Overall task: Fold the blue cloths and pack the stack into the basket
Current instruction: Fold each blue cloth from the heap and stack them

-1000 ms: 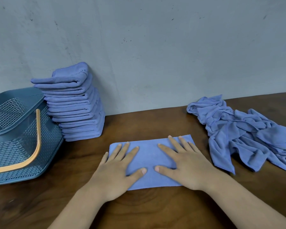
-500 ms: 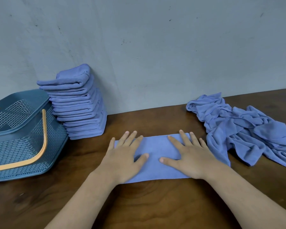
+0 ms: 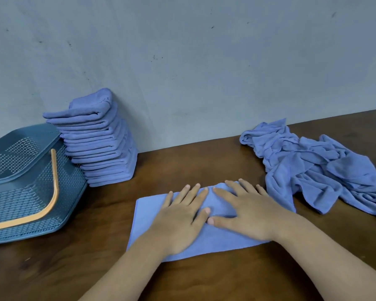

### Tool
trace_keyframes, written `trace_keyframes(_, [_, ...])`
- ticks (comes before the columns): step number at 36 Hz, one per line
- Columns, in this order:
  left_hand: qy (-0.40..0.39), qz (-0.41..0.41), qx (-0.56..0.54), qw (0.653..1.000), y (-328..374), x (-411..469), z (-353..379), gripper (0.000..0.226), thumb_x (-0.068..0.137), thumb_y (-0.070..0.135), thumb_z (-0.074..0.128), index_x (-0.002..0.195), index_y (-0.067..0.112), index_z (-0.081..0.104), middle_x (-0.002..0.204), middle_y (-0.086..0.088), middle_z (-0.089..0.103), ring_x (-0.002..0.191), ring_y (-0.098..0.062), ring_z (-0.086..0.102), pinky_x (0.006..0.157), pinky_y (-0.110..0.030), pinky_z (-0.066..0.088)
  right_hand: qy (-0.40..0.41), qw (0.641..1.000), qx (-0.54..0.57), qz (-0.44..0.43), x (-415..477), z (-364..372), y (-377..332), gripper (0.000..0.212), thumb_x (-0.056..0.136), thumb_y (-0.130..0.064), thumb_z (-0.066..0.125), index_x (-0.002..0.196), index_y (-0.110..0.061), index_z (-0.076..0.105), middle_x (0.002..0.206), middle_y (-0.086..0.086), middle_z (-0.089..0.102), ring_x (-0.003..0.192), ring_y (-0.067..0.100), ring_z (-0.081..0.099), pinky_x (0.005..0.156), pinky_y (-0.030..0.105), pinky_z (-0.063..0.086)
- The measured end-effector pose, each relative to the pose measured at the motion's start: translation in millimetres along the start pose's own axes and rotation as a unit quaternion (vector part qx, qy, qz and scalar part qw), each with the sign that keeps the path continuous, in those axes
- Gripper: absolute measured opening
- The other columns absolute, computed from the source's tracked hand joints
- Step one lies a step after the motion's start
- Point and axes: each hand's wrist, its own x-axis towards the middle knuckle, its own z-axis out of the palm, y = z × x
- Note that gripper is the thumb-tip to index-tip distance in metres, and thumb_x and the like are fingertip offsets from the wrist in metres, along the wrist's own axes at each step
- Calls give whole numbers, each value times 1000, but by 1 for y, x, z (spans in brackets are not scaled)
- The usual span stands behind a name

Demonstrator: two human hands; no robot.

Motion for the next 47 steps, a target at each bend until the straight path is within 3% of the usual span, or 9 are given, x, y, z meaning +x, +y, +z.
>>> trace_keyframes(4, [0, -3, 7, 1000, 2, -19, 4, 64, 104, 64, 1, 165, 49, -10, 172, 26, -17, 157, 2, -22, 131, -44, -8, 119, 992, -30, -9, 11, -5, 5, 52, 103, -60, 39, 152, -43, 41, 149, -17, 43, 136, 16, 38, 115, 40, 31])
trace_keyframes(7, [9, -5, 13, 1000, 2, -23, 5, 63, 107, 65, 9, 165, 48, -8, 172, 26, -16, 157, 1, -21, 131, -43, -9, 145, 988, -50, 11, 17, -6, 5, 36, 95, -54, 43, 123, -37, 57, 117, -16, 49, 114, 15, 45, 99, 36, 38])
trace_keyframes(20, [42, 5, -15, 999, -3, -22, 8, 66, 106, 69, 17, 166, 50, -1, 173, 27, -9, 158, 2, -16, 131, -41, -9, 139, 987, -51, 70, 30, -8, -7, 30, 75, -59, 44, 79, -31, 51, 85, -12, 53, 90, 16, 47, 79, 37, 35])
trace_keyframes(24, [41, -14, -9, 999, -3, -21, 8, 65, 105, 70, 14, 164, 53, -5, 172, 28, -12, 159, -2, -17, 131, -45, -9, 178, 974, 117, 79, 28, -11, -4, 18, 81, -42, 68, 82, -29, 55, 73, -9, 66, 74, 15, 62, 62, 34, 44])
trace_keyframes(29, [46, -57, -3, 997, -6, -19, 7, 65, 105, 70, 12, 165, 51, -6, 173, 25, -13, 160, -7, -18, 131, -49, -7, 162, 934, 318, 14, 23, -17, 12, 35, 93, -32, 77, 116, -47, 55, 91, 7, 71, 74, 25, 63, 76, 47, 56])
trace_keyframes(32, [45, -77, -5, 996, -9, -17, 6, 66, 104, 70, 11, 165, 49, -6, 174, 23, -13, 161, -9, -17, 131, -49, -6, 86, 930, 358, -15, 12, -27, 16, 29, 100, -24, 70, 120, -43, 61, 103, -6, 75, 94, 22, 70, 81, 36, 58])
trace_keyframes(36, [40, -80, -11, 996, -11, -16, 7, 68, 103, 72, 10, 165, 49, -6, 173, 24, -14, 160, -8, -18, 131, -49, -7, 46, 942, 332, -30, 8, -24, 14, 21, 97, -26, 75, 113, -39, 74, 101, -8, 74, 99, 11, 71, 94, 35, 56])
trace_keyframes(41, [41, -72, -34, 996, -9, -19, 4, 68, 103, 72, 10, 166, 49, -1, 173, 26, -12, 159, -3, -19, 131, -48, -8, 93, 961, 256, -34, 11, -13, 7, 61, 85, -44, 84, 139, -52, 58, 124, -32, 64, 117, -11, 59, 100, 23, 49])
trace_keyframes(47, [126, -65, -33, 989, 7, -30, -6, 69, 101, 74, 9, 164, 48, 20, 172, 29, 10, 159, 3, -2, 132, -46, 0, 132, 953, 271, -27, 17, -11, 8, 67, 85, -42, 85, 145, -47, 56, 137, -33, 57, 126, -16, 50, 105, 17, 43])
